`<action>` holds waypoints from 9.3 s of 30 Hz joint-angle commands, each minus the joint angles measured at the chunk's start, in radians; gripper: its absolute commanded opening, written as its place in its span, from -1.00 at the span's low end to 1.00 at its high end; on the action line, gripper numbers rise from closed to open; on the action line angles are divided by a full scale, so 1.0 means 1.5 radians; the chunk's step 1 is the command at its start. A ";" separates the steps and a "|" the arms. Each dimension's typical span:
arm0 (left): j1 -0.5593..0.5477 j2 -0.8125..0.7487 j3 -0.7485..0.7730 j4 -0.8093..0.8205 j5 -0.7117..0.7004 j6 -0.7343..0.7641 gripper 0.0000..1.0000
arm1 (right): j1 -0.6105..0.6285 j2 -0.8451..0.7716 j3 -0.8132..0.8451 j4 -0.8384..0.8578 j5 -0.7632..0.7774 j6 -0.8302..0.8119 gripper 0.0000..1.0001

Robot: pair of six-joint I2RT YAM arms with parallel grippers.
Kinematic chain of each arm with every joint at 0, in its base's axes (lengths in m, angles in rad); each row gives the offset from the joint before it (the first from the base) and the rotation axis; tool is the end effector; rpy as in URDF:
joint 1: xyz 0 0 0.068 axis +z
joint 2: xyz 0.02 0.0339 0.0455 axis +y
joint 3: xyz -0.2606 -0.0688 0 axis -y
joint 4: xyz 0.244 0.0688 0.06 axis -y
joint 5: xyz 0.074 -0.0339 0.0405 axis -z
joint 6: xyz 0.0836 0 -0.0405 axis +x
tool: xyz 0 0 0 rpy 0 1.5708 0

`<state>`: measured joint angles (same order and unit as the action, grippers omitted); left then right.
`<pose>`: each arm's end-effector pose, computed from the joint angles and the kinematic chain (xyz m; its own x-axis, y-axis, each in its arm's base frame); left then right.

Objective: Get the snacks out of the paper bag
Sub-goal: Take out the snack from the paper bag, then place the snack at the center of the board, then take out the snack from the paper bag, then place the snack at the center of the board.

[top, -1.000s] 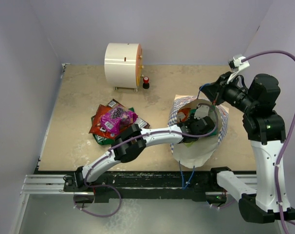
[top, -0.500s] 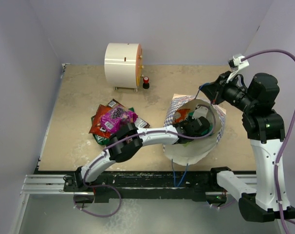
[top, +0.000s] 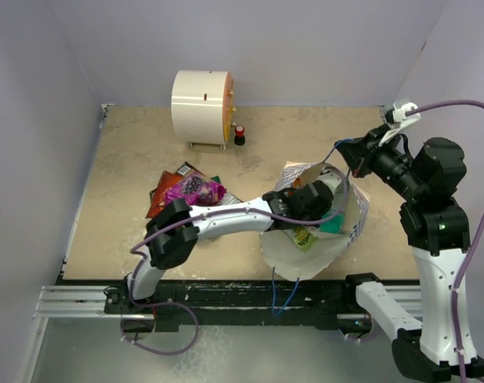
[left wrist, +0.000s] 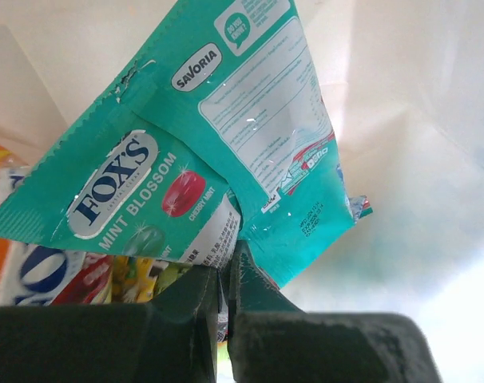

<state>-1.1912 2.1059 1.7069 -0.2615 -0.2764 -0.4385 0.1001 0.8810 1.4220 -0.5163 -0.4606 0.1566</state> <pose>0.2150 -0.4773 0.2034 -0.5513 0.2796 -0.7861 0.6402 0.7459 -0.1837 0.1766 0.0551 0.4953 -0.0586 0.1345 -0.9892 -0.5290 0.8361 0.1451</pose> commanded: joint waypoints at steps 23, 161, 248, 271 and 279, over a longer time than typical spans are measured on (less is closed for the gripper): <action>0.003 -0.577 -0.120 -0.240 0.297 0.147 -1.00 | 0.003 -0.021 -0.049 0.121 0.130 -0.033 -1.00; -0.054 0.070 0.205 -0.222 -0.282 0.443 0.59 | 0.003 -0.039 0.016 0.028 0.091 -0.006 -1.00; 0.496 -0.617 -0.261 -0.261 0.009 -0.056 -1.00 | 0.003 0.013 -0.005 0.086 0.077 -0.030 -1.00; 0.524 -0.558 -0.486 -0.132 0.047 -0.060 -1.00 | 0.003 -0.008 -0.007 0.068 0.085 -0.027 -1.00; 0.523 -0.582 -0.550 -0.188 0.064 -0.134 -1.00 | 0.003 -0.018 -0.013 0.065 0.089 -0.026 -1.00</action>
<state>-0.4068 1.2396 0.9634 -0.3874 -0.2199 -0.5701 0.1028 0.8768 1.3872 -0.4606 -0.3336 0.1204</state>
